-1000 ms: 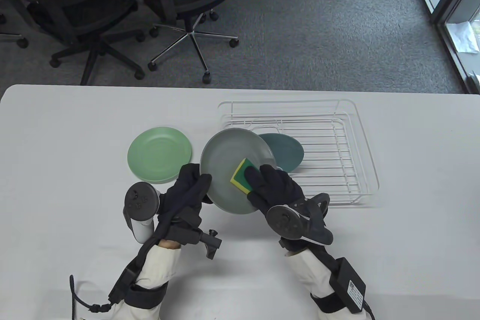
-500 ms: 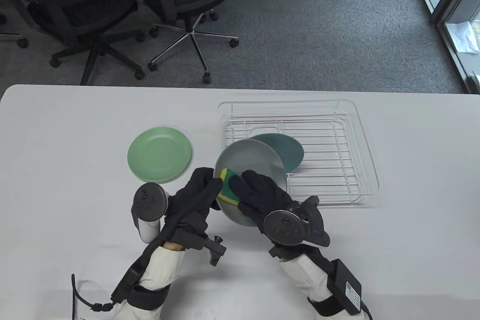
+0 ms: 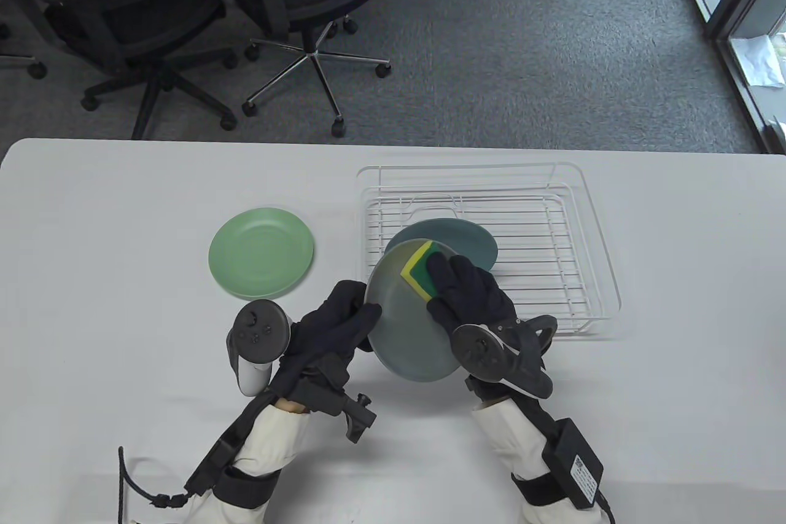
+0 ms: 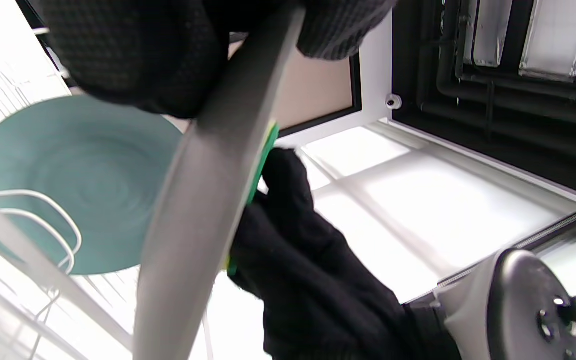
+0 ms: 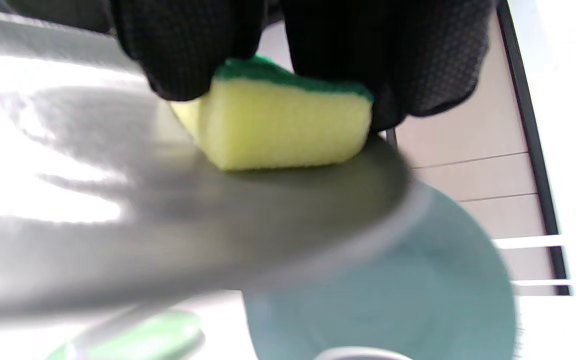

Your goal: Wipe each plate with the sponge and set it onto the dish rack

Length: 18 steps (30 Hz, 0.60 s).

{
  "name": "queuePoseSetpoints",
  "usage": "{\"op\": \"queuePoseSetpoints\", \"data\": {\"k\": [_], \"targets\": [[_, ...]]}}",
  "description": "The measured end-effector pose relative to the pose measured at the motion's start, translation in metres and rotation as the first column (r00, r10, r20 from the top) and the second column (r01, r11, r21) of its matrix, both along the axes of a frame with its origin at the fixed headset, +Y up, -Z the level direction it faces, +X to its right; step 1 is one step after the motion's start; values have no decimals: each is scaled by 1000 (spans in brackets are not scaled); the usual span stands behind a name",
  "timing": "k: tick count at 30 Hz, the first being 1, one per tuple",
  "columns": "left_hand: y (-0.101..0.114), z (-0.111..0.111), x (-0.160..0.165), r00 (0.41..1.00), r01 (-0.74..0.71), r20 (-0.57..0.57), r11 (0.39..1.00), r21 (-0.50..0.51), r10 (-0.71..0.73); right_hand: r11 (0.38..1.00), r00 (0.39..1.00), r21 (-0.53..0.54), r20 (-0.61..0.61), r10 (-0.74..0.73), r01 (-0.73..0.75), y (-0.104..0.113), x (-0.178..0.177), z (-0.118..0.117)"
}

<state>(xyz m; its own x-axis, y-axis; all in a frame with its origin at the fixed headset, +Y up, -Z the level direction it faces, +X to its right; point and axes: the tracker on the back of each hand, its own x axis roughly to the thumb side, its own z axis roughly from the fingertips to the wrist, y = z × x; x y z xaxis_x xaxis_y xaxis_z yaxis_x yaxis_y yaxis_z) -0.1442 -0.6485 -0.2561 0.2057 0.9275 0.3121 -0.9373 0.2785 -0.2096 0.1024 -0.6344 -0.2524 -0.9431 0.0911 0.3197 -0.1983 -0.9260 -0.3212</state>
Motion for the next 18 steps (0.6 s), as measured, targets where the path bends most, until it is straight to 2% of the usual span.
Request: {"op": "queuePoseSetpoints", "data": {"k": [5,7,11,14,18], "targets": [[-1,-3,-10,997,-13,-75,1000,4,13,974,993,-198,-57,103,-112,4,-4,1],[-3,-6,-14,996,-25,-86,1000,3,25,962,990,-252,-119,75,-103,7,-8,4],[-7,-9,-17,996,-35,-86,999,2,35,953,966,-293,-257,-6,-72,10,-19,10],[-10,-11,-15,997,-33,-67,999,-6,33,964,940,-263,-337,-59,-33,10,-31,16],[-11,-10,-7,1000,1,-11,1000,-8,-1,994,952,-104,-305,-15,-18,7,-42,22]]}}
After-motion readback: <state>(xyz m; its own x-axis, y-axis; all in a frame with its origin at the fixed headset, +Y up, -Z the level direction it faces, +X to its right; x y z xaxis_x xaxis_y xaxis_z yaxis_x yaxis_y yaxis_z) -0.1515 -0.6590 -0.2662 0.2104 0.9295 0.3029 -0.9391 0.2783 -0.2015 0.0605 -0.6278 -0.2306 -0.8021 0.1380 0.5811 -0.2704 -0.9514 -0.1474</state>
